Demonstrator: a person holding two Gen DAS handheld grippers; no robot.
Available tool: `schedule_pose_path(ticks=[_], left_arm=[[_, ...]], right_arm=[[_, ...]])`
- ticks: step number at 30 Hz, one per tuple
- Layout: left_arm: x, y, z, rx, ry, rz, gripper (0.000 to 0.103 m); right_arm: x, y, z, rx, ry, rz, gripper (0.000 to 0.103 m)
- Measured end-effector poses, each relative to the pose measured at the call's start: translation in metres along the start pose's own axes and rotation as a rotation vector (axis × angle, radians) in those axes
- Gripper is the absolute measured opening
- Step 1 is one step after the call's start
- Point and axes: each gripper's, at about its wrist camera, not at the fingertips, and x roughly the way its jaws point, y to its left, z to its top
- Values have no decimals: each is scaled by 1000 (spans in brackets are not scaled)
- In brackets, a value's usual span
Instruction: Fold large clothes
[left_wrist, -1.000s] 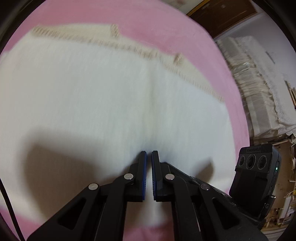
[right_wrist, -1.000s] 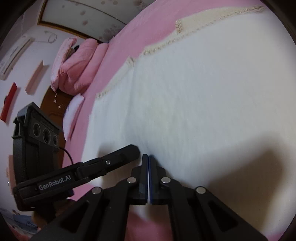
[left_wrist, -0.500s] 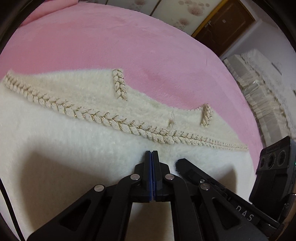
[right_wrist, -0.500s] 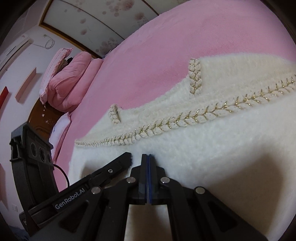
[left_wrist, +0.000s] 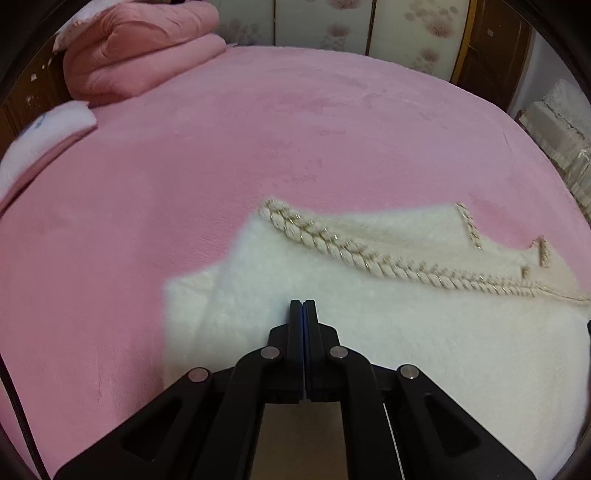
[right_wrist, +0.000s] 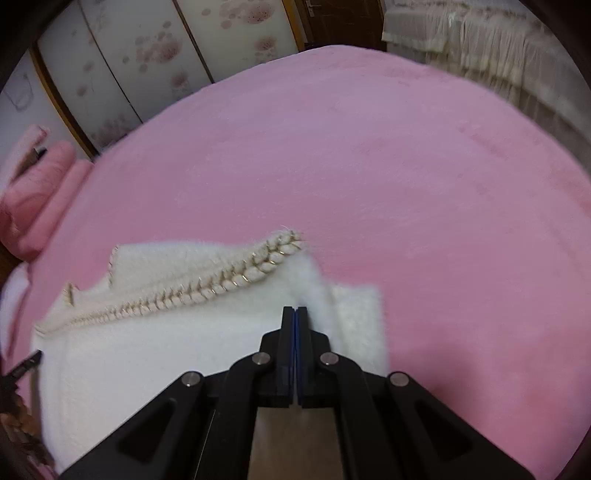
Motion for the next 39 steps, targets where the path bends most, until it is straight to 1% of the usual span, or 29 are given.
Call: schedule_pose_path(ticks=[1,2,3,4,5,6,8,10,11,12,14,17,18,20,21,22,23,24,26,28,29,30,31,32,33,34,35,37,39], left_arm=[[-4,-1,-3,-33,12,-31,1],[-11,-4,-8,-65,25,-102,1],[-20,-14,-14,-90,27,-175,1],[-29,-13,-19,-100,23,-226,1],[-40,-26,-27,-106,16,-288,1],[-48,-35,-35,-101,17,-318,1],[-57,-56,-50,-108,30,-356,2],[-57,-77,-64,-116,77,-412,2],[-54,-83,-71,-120,103,-431,2],[-47,-90,-78,-127,154,-457,2],[-35,-102,-88,-137,228,-495,2],[-24,-110,-95,-124,236,-476,2],[-22,-113,-95,-117,244,-467,2],[-24,-112,-97,-117,255,-451,2],[-27,-114,-97,-120,249,-446,2],[-28,-126,-94,-119,242,-431,2],[-27,-125,-92,-116,230,-412,2],[-30,-118,-92,-111,214,-392,1],[-32,-94,-86,-126,195,-390,1],[-31,-63,-78,-166,213,-454,1],[-30,-50,-77,-183,218,-468,1],[-33,-37,-74,-186,207,-424,1],[-34,-28,-72,-164,185,-303,1],[-36,-18,-71,-136,158,-225,1],[-37,3,-70,-141,147,-171,1],[-37,17,-71,-162,156,-141,1],[-36,32,-72,-192,167,-131,1],[-39,60,-74,-256,174,-169,1],[-42,72,-76,-290,172,-188,1]], right_arm=[[-9,15,-5,3,3,33,0],[-18,27,-11,1,-1,101,0],[-26,43,-18,-6,-4,183,0],[-33,63,-26,-20,5,273,0],[-38,84,-37,-35,32,356,0],[-39,101,-46,-44,63,402,0],[-37,133,-69,-41,140,463,0],[-33,150,-87,-23,183,482,0],[-29,155,-95,-14,207,486,0],[-26,153,-101,1,222,488,0],[-23,148,-106,39,218,501,0],[-13,141,-108,61,245,517,0],[-12,135,-112,57,251,518,0],[-9,140,-112,31,252,514,0],[-9,141,-110,10,248,506,0],[-10,143,-111,-6,243,495,0],[-12,142,-109,-30,233,457,0],[-12,140,-107,-39,234,456,0],[-12,118,-103,-39,222,406,0],[-13,87,-100,-11,228,464,0],[-15,68,-98,13,226,464,0],[-18,53,-96,26,222,459,0],[-22,38,-95,38,223,461,0],[-27,19,-92,47,218,402,0],[-30,8,-91,39,212,325,0],[-35,-12,-89,41,198,280,0],[-37,-26,-88,64,199,270,0],[-40,-55,-87,143,210,231,0],[-40,-74,-88,253,227,266,0]])
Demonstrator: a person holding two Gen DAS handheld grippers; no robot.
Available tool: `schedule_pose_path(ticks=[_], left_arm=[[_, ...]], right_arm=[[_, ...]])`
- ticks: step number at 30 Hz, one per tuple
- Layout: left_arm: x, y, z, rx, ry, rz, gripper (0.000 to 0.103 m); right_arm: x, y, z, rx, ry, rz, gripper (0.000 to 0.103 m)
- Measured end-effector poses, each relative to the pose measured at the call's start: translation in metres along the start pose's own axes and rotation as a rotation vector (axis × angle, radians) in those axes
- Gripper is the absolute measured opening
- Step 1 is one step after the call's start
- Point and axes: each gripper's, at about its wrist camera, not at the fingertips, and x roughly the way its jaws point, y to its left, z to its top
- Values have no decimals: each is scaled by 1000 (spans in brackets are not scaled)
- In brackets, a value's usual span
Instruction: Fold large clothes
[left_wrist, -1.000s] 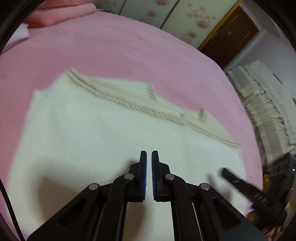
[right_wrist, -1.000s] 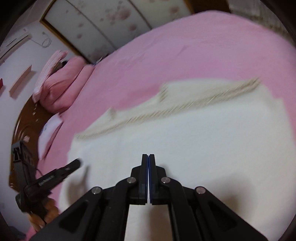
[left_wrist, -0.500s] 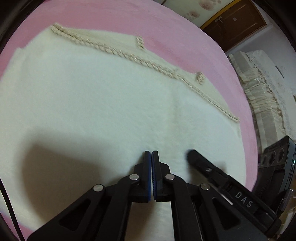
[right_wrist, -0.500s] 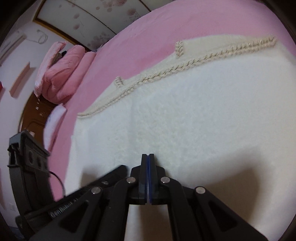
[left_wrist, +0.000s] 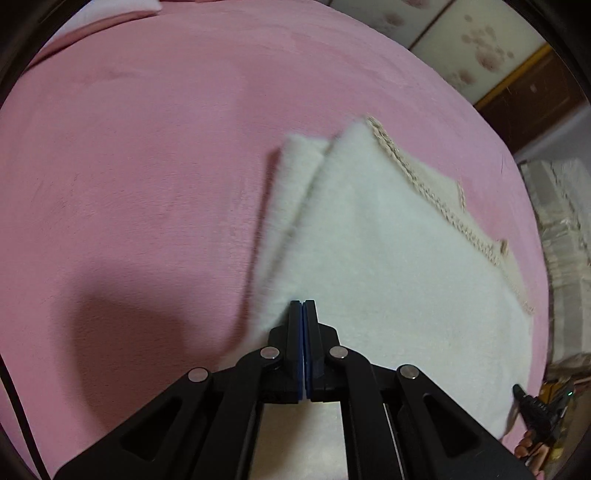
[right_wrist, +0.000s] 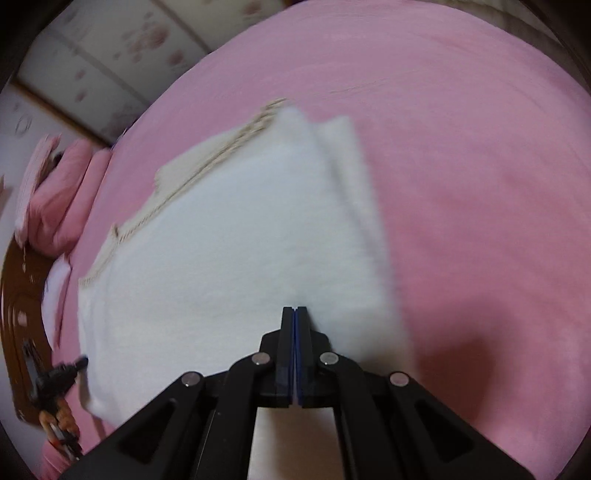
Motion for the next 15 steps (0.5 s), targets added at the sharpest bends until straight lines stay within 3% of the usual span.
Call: schedule_pose_path(ticks=[2,4,9,15], left_arm=[[3,-4,-3,8,-8,17,1],[11,-10,-7,19,-11,48,1],[26,-16,-11,19,-23,107,1],[34,-19,-16,-18,-53,80,1]], right_arm=[[5,-14,1,124,25,47,0],[12,-17,3,170,44,44,0],[16,-4,0,148,46,-30,0],[18,55,8,96,81,-308,0]])
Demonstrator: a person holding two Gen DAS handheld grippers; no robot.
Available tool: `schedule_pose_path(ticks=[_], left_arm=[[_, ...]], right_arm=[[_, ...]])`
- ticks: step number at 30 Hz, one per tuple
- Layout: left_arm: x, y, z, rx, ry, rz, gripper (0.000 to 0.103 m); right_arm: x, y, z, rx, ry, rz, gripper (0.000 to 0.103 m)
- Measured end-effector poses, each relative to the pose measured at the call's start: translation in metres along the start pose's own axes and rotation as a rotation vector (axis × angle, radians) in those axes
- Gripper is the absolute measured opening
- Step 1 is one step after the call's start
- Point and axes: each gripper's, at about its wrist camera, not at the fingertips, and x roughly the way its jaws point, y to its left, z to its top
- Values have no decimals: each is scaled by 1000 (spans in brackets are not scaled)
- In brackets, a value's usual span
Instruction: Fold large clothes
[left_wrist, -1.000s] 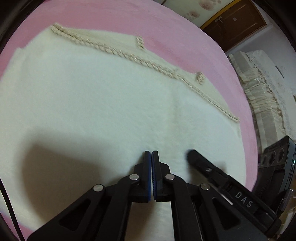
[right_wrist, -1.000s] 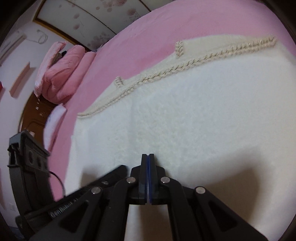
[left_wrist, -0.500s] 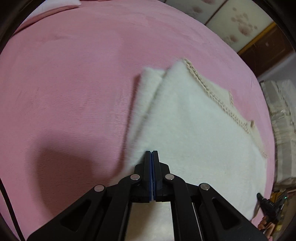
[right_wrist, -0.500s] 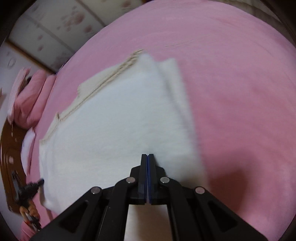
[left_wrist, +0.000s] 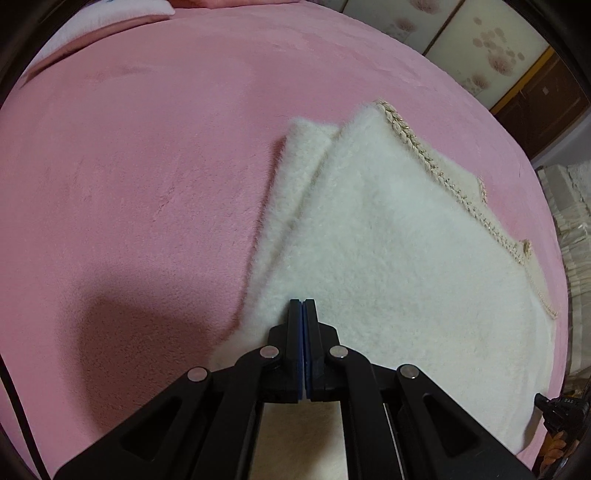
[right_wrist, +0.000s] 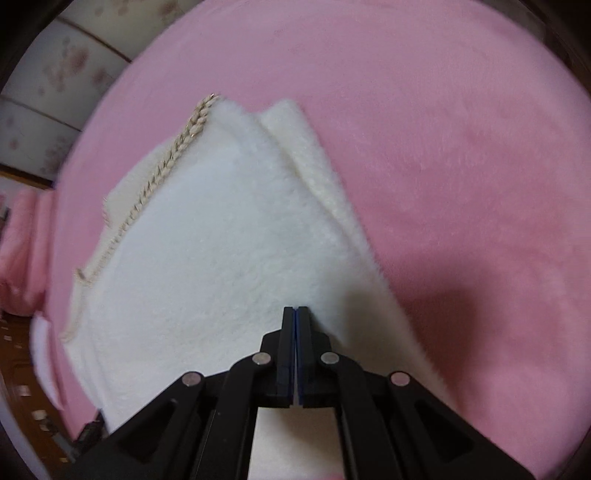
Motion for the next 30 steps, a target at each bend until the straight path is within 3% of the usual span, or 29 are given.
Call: schedule_pose_path(ticks=[5,10,14,16,23,26,30], left_arm=[[-1,5,-8,-16,-22,-16,1],[0,-1,-13,15,-44,4,1],[6,-10,-11,37,-45,21,1],[10,-17,-10,56,-41,33,1],[15,-26,-6,75,-39,58,1],[18,-30,-3,58,-31,64,1],[11,-29,-6,76,-38,74,1]], right_arm=[[6,93,-31,-134,83,170,0],[33,175,-61,-277,210,236,0],[35,210,-67,-377,152,116,0],[41,219,-66,-378,173,87,0],[72,259,-68,-569,210,-52,0],[83,260,-53,-509,294,-30,0],[86,261,-47,-525,322,-14,0]])
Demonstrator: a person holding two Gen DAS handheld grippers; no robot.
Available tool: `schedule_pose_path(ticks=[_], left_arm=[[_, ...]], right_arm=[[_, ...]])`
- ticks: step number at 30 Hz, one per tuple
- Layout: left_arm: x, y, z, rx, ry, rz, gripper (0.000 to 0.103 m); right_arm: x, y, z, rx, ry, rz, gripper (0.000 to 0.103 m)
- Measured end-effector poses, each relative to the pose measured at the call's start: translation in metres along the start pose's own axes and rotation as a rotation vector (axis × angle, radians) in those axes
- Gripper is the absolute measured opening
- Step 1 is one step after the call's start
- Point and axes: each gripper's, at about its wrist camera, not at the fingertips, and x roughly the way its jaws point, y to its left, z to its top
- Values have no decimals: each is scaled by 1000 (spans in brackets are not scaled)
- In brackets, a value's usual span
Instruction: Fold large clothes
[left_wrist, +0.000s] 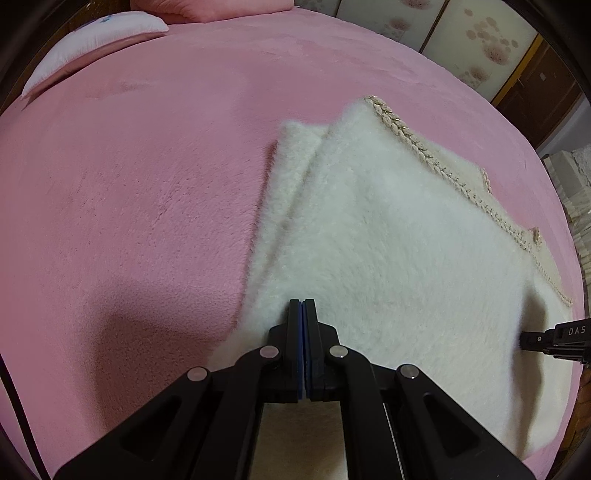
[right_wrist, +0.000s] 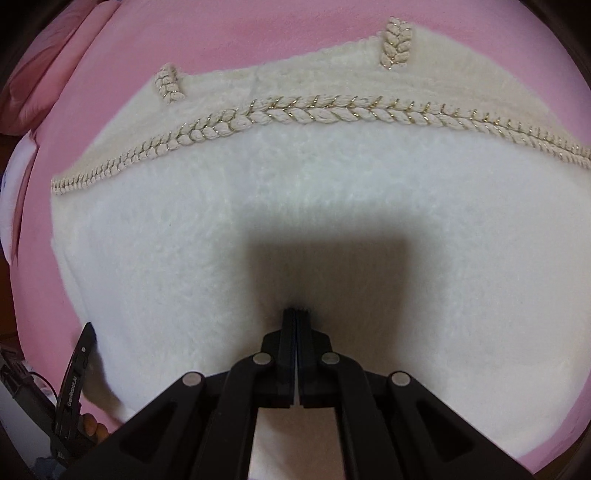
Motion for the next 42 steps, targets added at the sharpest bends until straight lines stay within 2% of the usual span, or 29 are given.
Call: schedule_pose_path(ticks=[6,10,12,15,18,20,22,23,28,31,38,42], left_arm=[[-1,-4,0,-7,-4,21,1],[-12,-14,-1,-12,54,83,1],[-27,-8,-4,-105,86,79,1],[-48,3,-17,-241,130,34,4],[-64,12,-40,-313,133,10,8],[-72,20,-55,-362,107,-43,20],[-75,28,-69,-398,57,-54,54],[-74,31,-73,-405,50,-56,58],[-56,53,-92,-524,105,-162,59],[-47,56,-95,-548,97,-195,61],[-24,52,-75,-535,95,-285,60],[4,39,-51,-447,67,-288,60]], right_arm=[[1,-4,5,13,11,12,0],[0,-13,11,20,19,21,0],[1,-17,13,23,24,38,0],[1,-28,16,27,31,66,0],[-1,-36,18,19,38,76,0],[-5,-44,18,16,32,75,0],[-8,-47,15,19,18,68,0],[-10,-47,14,19,7,61,0],[-23,-42,-3,2,-33,40,0],[-27,-42,-11,-11,-57,40,0],[-31,-42,-20,-4,-87,51,0],[-32,-38,-23,-4,-91,27,0]])
